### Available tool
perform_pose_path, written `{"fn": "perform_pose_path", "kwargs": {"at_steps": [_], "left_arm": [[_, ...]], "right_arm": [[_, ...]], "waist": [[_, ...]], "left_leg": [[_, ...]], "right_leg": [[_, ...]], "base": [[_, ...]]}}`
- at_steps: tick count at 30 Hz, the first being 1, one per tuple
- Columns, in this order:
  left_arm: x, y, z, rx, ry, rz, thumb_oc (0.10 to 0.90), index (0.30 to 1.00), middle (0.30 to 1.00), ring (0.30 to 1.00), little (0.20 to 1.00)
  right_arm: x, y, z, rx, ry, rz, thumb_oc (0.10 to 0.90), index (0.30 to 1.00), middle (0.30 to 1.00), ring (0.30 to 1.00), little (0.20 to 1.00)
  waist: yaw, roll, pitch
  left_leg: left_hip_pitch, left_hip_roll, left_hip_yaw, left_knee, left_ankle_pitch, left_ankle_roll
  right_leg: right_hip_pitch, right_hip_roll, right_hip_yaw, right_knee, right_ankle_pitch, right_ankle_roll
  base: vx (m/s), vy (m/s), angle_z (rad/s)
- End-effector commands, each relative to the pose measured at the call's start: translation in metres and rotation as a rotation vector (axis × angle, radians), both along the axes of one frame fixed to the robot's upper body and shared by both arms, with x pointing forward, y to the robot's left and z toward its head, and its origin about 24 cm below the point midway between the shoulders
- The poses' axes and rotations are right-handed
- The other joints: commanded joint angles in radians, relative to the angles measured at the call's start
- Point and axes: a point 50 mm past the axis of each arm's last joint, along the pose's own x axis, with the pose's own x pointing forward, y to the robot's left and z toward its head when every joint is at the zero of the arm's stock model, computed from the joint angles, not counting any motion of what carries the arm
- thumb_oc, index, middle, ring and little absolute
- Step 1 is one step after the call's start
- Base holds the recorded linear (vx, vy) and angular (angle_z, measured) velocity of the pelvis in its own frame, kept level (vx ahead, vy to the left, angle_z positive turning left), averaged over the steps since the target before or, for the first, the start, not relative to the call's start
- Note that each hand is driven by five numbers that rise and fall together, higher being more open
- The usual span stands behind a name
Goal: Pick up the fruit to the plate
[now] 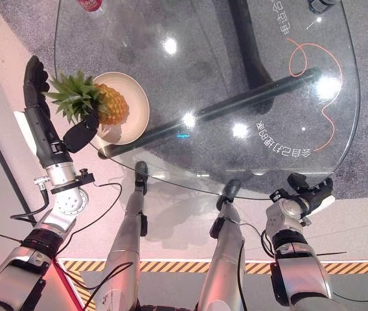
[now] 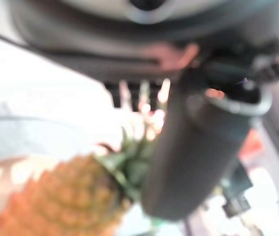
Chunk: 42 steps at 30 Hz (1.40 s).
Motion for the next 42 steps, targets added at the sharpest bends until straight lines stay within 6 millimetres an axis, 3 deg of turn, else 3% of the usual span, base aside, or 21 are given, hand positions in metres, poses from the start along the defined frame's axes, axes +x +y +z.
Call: {"fn": "perform_pose_path", "kwargs": {"at_steps": [1, 13, 25, 38, 42], "left_arm": [[-0.005, -0.005, 0.034, -0.032, -0.181, -0.086, 0.8, 0.9, 0.9, 0.9, 0.9], [-0.009, -0.013, 0.034, -0.01, -0.165, -0.168, 0.8, 0.9, 0.9, 0.9, 0.9], [-0.014, -0.011, 0.015, -0.011, -0.063, -0.191, 0.8, 0.9, 0.9, 0.9, 0.9], [-0.017, -0.006, -0.003, 0.042, 0.017, -0.126, 0.8, 0.9, 0.9, 0.9, 0.9], [-0.014, 0.01, -0.021, -0.018, 0.143, -0.072, 0.8, 0.9, 0.9, 0.9, 0.9]], "right_arm": [[-0.018, -0.036, 0.014, -0.078, -0.03, -0.111, 0.8, 0.9, 0.9, 0.9, 0.9], [-0.02, -0.039, 0.014, -0.079, -0.028, -0.117, 0.8, 0.9, 0.9, 0.9, 0.9], [-0.028, -0.044, 0.009, -0.07, -0.024, -0.135, 0.8, 0.9, 0.9, 0.9, 0.9], [-0.044, -0.05, -0.01, -0.05, 0.062, -0.159, 0.8, 0.9, 0.9, 0.9, 0.9], [-0.059, -0.052, -0.029, -0.03, 0.144, -0.162, 0.8, 0.9, 0.9, 0.9, 0.9]], "waist": [[0.016, -0.005, -0.02], [0.026, 0.003, -0.02], [0.037, 0.017, -0.02], [0.033, 0.027, -0.02], [0.026, 0.027, -0.02]], "left_leg": [[0.026, 0.001, -0.007, 0.051, -0.1, 0.003], [0.026, 0.002, -0.003, 0.052, -0.098, 0.005], [0.046, 0.002, -0.006, 0.04, -0.097, 0.008], [0.181, -0.002, 0.016, -0.013, -0.095, 0.008], [0.276, 0.002, 0.039, -0.047, -0.094, 0.002]], "right_leg": [[0.033, 0.033, -0.033, -0.062, 0.095, -0.002], [0.037, 0.019, -0.045, -0.05, 0.093, 0.001], [0.052, 0.008, -0.054, -0.052, 0.094, 0.005], [0.179, 0.003, -0.048, -0.119, 0.113, 0.019], [0.274, -0.001, -0.041, -0.161, 0.122, 0.025]], "base": [[0.0, 0.0, 0.0], [0.0, 0.0, 0.0], [0.0, -0.002, 0.02], [0.0, -0.001, 0.0], [0.04, 0.036, -0.03]]}}
